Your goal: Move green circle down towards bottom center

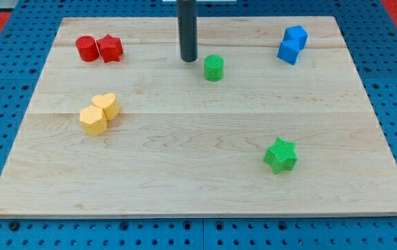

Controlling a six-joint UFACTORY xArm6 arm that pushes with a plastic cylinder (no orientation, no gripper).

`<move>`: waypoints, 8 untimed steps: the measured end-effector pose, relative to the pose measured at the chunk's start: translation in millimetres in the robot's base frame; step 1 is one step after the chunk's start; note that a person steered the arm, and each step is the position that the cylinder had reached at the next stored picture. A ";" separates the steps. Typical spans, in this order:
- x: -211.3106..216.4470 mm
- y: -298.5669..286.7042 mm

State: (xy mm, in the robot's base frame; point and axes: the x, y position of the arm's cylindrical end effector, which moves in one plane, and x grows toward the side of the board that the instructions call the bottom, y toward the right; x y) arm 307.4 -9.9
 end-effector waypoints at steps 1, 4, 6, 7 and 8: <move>0.0 27.3; 61.7 46.7; 112.5 78.2; 135.0 84.4; 158.3 87.6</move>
